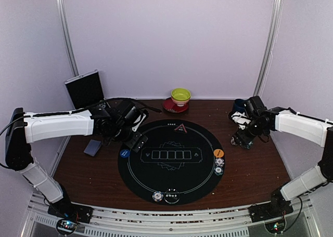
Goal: Distribute texas hold em gaming equipment
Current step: Pick up the pile of poker chips from the pile of poker chips.
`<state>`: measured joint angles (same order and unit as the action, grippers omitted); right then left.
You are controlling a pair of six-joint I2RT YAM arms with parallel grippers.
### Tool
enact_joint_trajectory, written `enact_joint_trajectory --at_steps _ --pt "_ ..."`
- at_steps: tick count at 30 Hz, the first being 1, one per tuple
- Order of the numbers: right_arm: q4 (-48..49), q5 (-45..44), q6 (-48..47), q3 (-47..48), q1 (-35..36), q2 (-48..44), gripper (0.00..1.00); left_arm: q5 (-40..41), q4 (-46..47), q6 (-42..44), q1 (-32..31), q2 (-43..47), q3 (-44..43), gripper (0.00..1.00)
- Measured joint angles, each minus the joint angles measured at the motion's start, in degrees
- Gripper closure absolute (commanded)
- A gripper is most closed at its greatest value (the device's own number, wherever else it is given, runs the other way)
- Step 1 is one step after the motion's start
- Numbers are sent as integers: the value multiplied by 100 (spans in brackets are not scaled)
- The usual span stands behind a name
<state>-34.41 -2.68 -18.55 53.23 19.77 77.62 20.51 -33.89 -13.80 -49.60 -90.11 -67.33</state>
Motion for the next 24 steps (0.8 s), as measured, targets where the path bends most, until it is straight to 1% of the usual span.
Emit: enact_joint_trajectory --at_steps 7,11,16,24 --pt "210 -50 166 -4 -1005 313 19 -17 -2 0 0 0 0 2" --pt "295 -52 245 -4 -1373 627 19 -26 0 0 0 2 0 2" --pt "184 166 299 120 -1534 1123 20 -37 0 0 0 13 0 2" --pt "-24 579 498 938 -1764 1593 24 -39 -2 0 0 20 0 2"
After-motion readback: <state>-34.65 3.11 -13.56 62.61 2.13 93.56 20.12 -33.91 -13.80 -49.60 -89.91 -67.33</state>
